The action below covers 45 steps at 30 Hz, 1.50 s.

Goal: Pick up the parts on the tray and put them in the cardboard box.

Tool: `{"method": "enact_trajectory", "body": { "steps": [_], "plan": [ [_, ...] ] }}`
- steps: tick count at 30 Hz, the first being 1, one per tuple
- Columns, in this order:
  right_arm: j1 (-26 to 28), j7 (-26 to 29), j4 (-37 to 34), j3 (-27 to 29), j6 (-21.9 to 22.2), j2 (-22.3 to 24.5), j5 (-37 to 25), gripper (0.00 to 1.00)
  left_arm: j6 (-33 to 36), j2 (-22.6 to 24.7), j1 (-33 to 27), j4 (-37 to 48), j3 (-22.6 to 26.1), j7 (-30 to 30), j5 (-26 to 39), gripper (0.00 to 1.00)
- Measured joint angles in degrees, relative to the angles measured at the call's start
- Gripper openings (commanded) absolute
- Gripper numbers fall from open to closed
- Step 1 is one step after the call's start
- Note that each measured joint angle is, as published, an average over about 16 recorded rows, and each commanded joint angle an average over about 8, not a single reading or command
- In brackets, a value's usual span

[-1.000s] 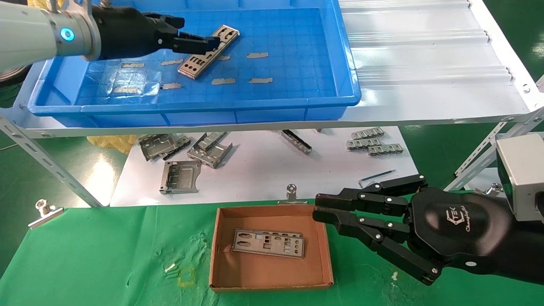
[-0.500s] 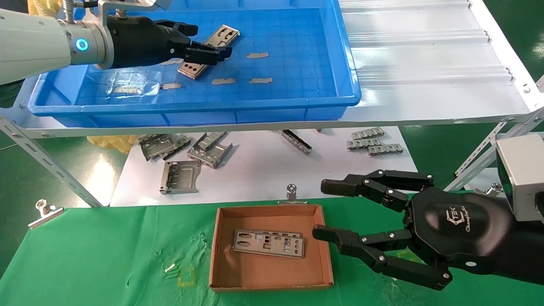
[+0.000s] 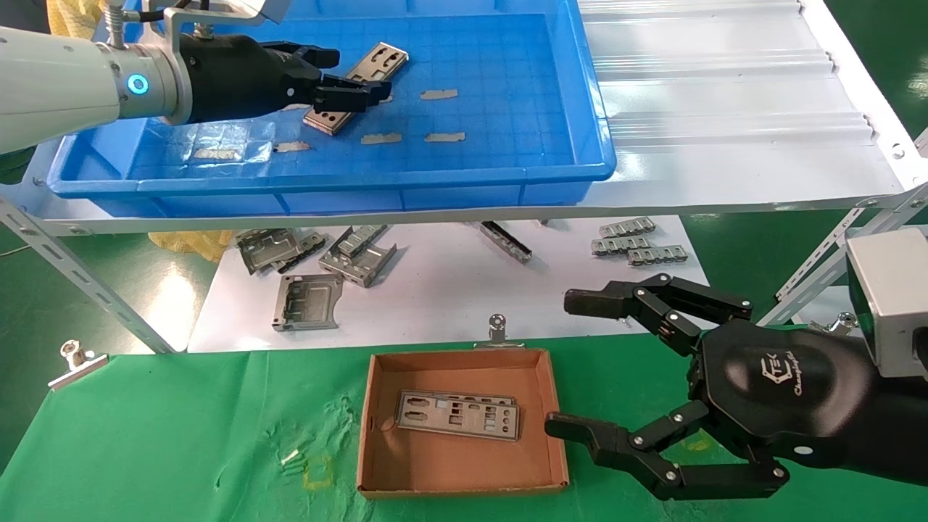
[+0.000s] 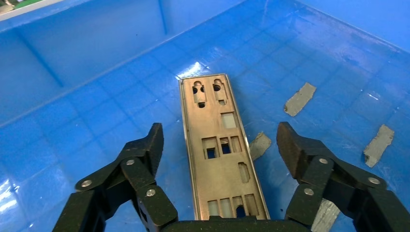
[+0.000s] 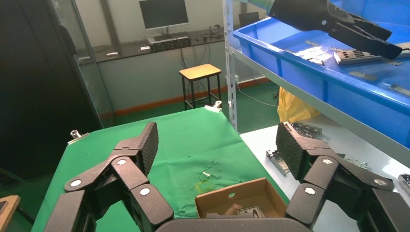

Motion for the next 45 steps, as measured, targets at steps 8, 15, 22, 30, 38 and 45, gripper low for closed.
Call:
{"method": "enact_trajectory", "body": {
  "steps": [8, 15, 22, 30, 38, 45],
  "plan": [
    [0.00, 0.00, 0.00, 0.00, 0.00, 0.00, 0.00, 1.00, 0.05, -0.09, 0.13, 0.28, -0.26, 0.33, -0.38, 0.00],
    [0.00, 0.00, 0.00, 0.00, 0.00, 0.00, 0.00, 1.00, 0.24, -0.09, 0.18, 0.37, -0.43, 0.63, -0.61, 0.00],
    [0.00, 0.00, 0.00, 0.00, 0.00, 0.00, 0.00, 1.00, 0.49, -0.23, -0.13, 0.27, -0.64, 0.92, -0.90, 0.00],
    [0.00, 0.00, 0.00, 0.00, 0.00, 0.00, 0.00, 1.00, 1.72, -0.92, -1.23, -0.18, -1.14, 1.37, -1.63, 0.00],
    [0.00, 0.00, 0.00, 0.00, 0.00, 0.00, 0.00, 1.00, 6.77, -2.60, -2.84, -1.24, -1.96, 2.38, -2.86, 0.00],
    [0.00, 0.00, 0.00, 0.00, 0.00, 0.00, 0.00, 1.00, 18.76, -5.30, -3.48, -2.97, -2.64, 4.59, -4.20, 0.00]
  ]
}}
